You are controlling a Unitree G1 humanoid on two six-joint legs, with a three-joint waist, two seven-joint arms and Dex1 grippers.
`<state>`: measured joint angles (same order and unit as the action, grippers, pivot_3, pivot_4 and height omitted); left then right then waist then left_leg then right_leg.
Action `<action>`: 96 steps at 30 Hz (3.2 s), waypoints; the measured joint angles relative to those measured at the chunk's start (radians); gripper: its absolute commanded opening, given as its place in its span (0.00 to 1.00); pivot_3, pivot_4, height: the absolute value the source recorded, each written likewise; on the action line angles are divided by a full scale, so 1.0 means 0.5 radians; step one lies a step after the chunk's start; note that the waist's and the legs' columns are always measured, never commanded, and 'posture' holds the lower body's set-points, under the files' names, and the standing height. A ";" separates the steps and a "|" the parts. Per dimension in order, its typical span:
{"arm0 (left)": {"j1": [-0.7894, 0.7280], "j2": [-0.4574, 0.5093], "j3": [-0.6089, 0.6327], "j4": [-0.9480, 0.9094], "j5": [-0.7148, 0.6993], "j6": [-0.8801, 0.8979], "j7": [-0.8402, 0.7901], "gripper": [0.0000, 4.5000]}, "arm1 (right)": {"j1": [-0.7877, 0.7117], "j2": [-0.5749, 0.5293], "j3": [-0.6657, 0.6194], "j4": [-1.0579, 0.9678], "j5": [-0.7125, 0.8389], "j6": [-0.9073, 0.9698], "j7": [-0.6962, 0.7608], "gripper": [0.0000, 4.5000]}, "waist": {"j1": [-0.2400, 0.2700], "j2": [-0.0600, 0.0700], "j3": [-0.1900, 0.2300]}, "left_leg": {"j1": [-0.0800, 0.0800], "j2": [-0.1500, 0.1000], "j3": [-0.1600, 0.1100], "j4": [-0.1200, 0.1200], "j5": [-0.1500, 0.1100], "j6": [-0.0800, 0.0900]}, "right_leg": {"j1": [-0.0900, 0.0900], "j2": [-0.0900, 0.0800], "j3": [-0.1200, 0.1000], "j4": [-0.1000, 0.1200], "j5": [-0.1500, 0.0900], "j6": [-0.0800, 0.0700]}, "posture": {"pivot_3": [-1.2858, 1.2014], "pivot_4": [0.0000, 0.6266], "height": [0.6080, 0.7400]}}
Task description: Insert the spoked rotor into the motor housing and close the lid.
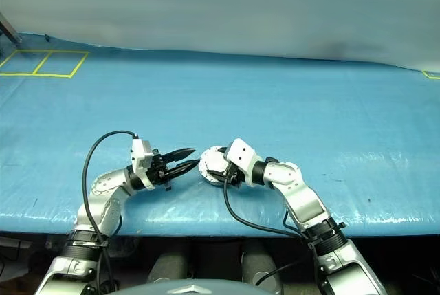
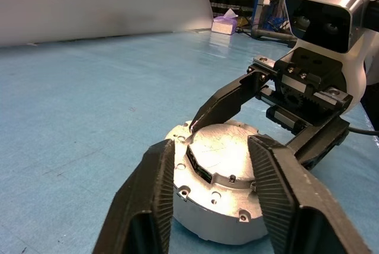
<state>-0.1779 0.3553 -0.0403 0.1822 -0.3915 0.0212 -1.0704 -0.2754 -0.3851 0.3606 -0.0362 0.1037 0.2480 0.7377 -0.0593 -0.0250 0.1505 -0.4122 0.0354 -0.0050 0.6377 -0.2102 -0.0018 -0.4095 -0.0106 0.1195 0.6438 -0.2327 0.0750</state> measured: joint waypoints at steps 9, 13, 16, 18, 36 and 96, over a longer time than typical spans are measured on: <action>-0.061 -0.008 -0.116 0.138 0.162 -0.050 0.024 0.00 | 0.016 0.000 0.000 -0.008 -0.002 0.000 -0.028 0.67 | 0.001 0.001 -0.002 | 0.000 0.000 0.000 0.003 0.000 0.000 | 0.001 0.000 0.000 0.000 0.000 0.000 | 0.52 0.24 1.00; -0.082 -0.022 -0.139 0.152 0.238 -0.055 0.105 0.00 | 0.027 0.000 -0.003 -0.012 -0.003 -0.002 -0.043 0.67 | 0.002 0.002 -0.004 | 0.000 0.000 0.000 0.004 0.000 0.000 | 0.002 0.000 0.000 0.000 0.001 0.001 | 0.52 0.24 1.00; -0.099 -0.002 -0.172 0.152 0.300 -0.077 0.128 0.00 | 0.032 0.000 -0.005 -0.011 -0.004 -0.001 -0.052 0.67 | 0.011 0.003 -0.007 | 0.000 -0.001 0.000 0.005 0.000 0.000 | 0.002 0.000 0.000 0.000 0.001 0.001 | 0.52 0.24 1.00; -0.099 0.000 -0.175 0.152 0.306 -0.087 0.129 0.00 | 0.035 0.001 -0.007 -0.012 -0.004 -0.001 -0.056 0.67 | 0.012 0.004 -0.007 | 0.000 0.000 0.000 0.005 0.000 0.000 | 0.002 -0.001 0.000 0.000 0.000 0.001 | 0.52 0.24 1.00; -0.044 -0.024 -0.170 0.093 0.177 -0.023 0.089 0.00 | 0.131 0.055 -0.142 -0.126 0.087 0.119 -0.124 0.99 | 0.024 0.004 -0.007 | -0.012 -0.002 0.000 0.000 0.000 0.000 | -0.001 -0.001 0.000 0.000 0.001 0.002 | 0.52 0.24 1.00; 0.009 -0.002 -0.169 0.083 0.228 -0.118 0.117 0.00 | 0.485 0.674 -1.094 -0.058 1.723 1.355 -0.689 0.34 | -0.007 0.008 -0.006 | -0.009 0.001 -0.001 -0.010 0.000 0.000 | -0.002 0.002 0.001 0.000 0.001 0.001 | 0.52 0.24 1.00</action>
<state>-0.1733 0.3545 -0.1248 0.2238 -0.2774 -0.0377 -1.0122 -0.0331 -0.0481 -0.1865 -0.0654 0.9651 0.9257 0.3932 -0.0626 -0.0212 0.1477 -0.4169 0.0357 -0.0053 0.6328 -0.2102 -0.0017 -0.4106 -0.0096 0.1202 0.6436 -0.2323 0.0756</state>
